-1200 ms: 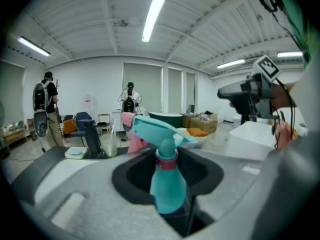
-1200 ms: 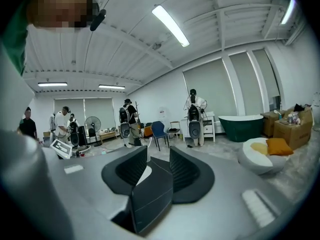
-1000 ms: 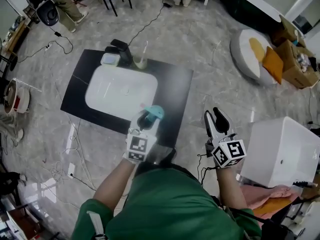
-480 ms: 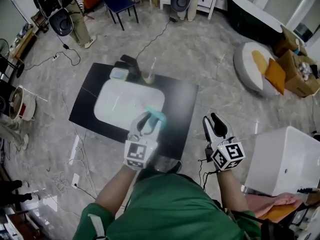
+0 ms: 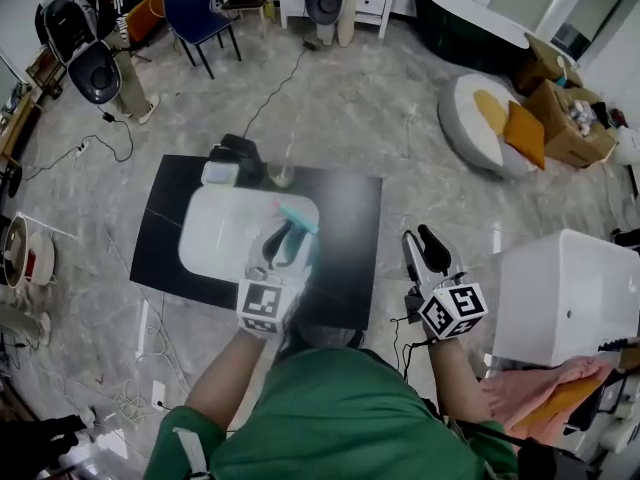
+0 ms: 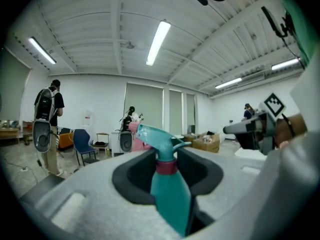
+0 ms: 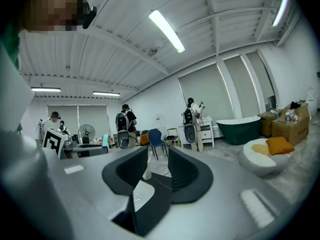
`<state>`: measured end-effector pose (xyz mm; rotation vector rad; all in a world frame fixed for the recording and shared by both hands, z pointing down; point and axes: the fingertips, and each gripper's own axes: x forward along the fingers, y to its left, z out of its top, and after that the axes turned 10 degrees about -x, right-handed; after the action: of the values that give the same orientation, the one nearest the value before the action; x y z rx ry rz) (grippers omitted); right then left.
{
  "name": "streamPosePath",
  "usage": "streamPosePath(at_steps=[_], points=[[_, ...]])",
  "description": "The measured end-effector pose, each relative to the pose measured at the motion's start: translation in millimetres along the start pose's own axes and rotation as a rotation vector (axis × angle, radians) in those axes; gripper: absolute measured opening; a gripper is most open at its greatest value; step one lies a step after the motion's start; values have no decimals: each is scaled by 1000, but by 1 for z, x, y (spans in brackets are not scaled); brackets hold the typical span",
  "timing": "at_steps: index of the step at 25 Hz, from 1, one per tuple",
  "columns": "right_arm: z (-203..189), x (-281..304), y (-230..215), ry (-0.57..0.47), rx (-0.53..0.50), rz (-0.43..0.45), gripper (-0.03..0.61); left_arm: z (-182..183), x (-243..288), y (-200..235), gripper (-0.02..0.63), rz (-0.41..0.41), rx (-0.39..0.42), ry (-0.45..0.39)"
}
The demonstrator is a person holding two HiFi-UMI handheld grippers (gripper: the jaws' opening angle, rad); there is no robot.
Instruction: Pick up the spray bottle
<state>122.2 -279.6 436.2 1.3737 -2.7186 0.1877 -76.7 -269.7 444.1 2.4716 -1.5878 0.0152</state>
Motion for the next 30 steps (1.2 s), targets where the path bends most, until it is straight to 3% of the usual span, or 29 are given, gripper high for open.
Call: streamPosePath(at_steps=[14, 30], points=[[25, 16, -19, -47, -4, -61, 98, 43, 39, 9, 130, -51, 47, -47], [25, 24, -26, -45, -30, -39, 97, 49, 54, 8, 130, -51, 63, -57]])
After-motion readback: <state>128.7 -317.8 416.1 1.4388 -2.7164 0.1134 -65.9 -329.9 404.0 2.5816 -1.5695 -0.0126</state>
